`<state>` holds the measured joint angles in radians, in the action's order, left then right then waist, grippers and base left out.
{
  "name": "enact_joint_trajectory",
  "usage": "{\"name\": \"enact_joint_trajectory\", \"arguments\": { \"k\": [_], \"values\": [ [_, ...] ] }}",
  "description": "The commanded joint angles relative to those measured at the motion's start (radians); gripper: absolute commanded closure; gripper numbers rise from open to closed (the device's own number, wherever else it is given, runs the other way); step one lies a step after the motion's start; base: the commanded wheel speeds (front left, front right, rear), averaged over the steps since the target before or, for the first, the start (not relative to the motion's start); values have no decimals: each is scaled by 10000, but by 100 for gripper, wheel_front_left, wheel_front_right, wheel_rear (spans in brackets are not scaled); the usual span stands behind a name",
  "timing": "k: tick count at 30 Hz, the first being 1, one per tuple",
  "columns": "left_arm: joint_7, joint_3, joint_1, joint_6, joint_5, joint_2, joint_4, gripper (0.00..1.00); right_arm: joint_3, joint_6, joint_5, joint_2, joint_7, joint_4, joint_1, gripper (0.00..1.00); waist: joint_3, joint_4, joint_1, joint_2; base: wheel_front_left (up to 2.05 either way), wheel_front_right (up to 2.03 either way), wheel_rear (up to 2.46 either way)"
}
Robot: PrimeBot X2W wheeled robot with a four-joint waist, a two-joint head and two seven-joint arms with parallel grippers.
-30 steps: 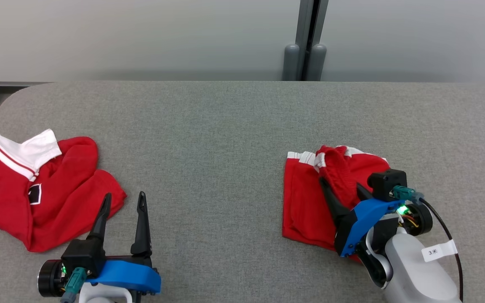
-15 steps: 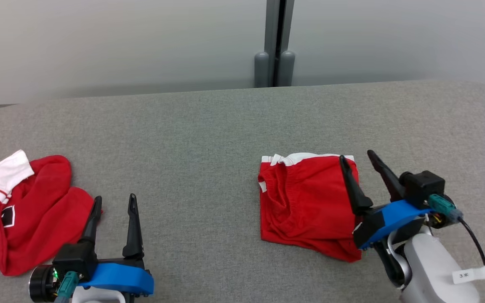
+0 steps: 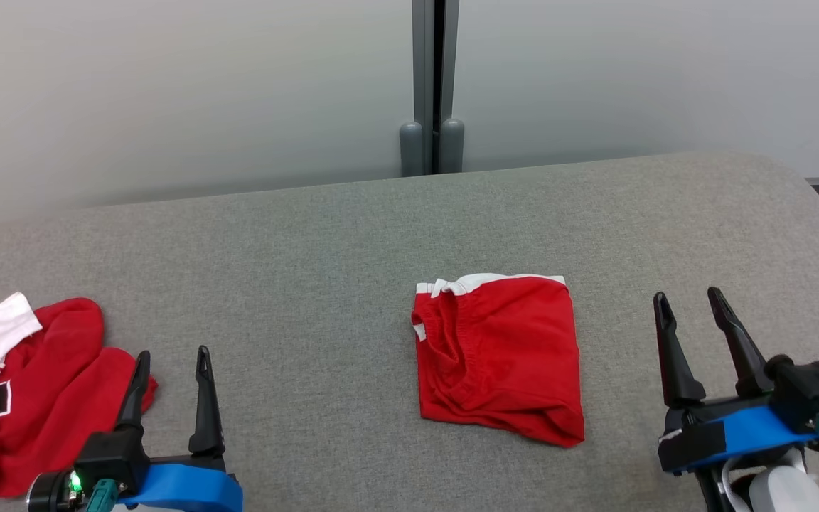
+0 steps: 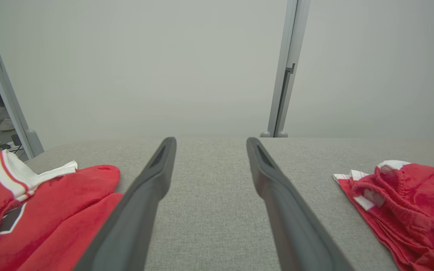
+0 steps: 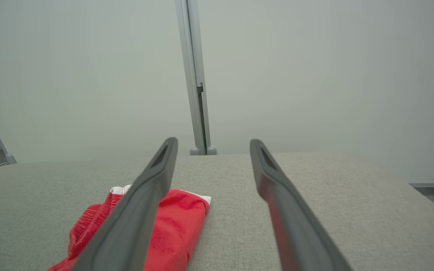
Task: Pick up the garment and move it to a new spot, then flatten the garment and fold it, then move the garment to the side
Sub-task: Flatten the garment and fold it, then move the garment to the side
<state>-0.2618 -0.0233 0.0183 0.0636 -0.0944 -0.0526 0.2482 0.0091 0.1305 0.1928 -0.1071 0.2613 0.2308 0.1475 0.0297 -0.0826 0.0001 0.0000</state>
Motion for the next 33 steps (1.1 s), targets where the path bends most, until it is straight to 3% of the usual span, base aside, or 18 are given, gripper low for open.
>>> {"name": "enact_joint_trajectory", "arguments": {
  "k": [1,8,15,33],
  "values": [
    [-45,-22,-82,15,64,-38,-75,0,-55,5,-84,61,46,-124,-227,0,-60,29,-1,0,0,0,0],
    [-45,4,-347,-47,261,-96,-201,0,-430,5,-329,409,5,-958,-1375,0,-289,296,-1,0,0,0,0],
    [-45,-9,-545,-74,326,-197,-305,0,15,5,-410,552,-286,-1470,-1918,0,-398,539,-1,0,0,0,0],
    [-45,29,-529,-154,181,-263,-164,0,-139,5,-284,571,-742,-1218,-1933,0,-366,743,-1,0,0,0,0]
  ]
}}
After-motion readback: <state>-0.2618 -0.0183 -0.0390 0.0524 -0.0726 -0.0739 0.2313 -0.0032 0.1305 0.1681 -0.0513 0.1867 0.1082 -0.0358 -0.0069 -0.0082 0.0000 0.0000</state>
